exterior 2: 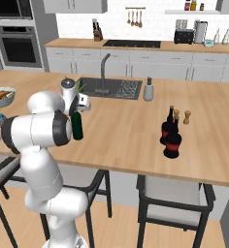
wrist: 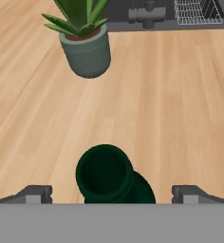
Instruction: Move the plastic bottles in the middle to the plastics group, and the glass bottles in the middle to the glass group.
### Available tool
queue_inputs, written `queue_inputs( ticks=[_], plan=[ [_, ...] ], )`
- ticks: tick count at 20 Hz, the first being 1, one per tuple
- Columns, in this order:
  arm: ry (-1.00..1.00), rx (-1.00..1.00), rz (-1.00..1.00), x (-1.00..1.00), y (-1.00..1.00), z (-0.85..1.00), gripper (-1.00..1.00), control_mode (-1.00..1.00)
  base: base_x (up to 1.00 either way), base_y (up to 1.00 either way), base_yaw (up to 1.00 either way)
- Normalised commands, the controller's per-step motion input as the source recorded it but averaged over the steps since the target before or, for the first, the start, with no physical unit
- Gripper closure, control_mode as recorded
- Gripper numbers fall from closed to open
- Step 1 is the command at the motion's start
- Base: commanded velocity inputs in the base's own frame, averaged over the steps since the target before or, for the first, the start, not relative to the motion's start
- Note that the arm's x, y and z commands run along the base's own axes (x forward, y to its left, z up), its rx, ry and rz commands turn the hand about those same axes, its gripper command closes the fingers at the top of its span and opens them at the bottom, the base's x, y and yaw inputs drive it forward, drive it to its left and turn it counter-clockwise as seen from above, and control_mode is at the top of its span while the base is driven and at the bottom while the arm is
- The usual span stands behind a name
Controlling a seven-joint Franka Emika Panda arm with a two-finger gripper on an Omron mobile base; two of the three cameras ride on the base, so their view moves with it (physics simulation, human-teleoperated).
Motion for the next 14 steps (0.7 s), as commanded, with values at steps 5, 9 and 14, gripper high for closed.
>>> queue_inputs(
  ticks=[5, 9, 14],
  plan=[
    [0.0, 0.0, 0.0, 0.11, 0.0, -0.13, -1.0, -1.0, 0.0, 0.0, 0.0],
    [-0.01, 0.0, 0.01, 0.02, 0.0, -0.04, -1.0, -1.0, 0.0, 0.0, 0.0],
    [-0.09, 0.0, 0.03, -0.01, 0.0, 0.0, 1.0, -1.0, 0.0, 0.0, 0.0]
  ],
)
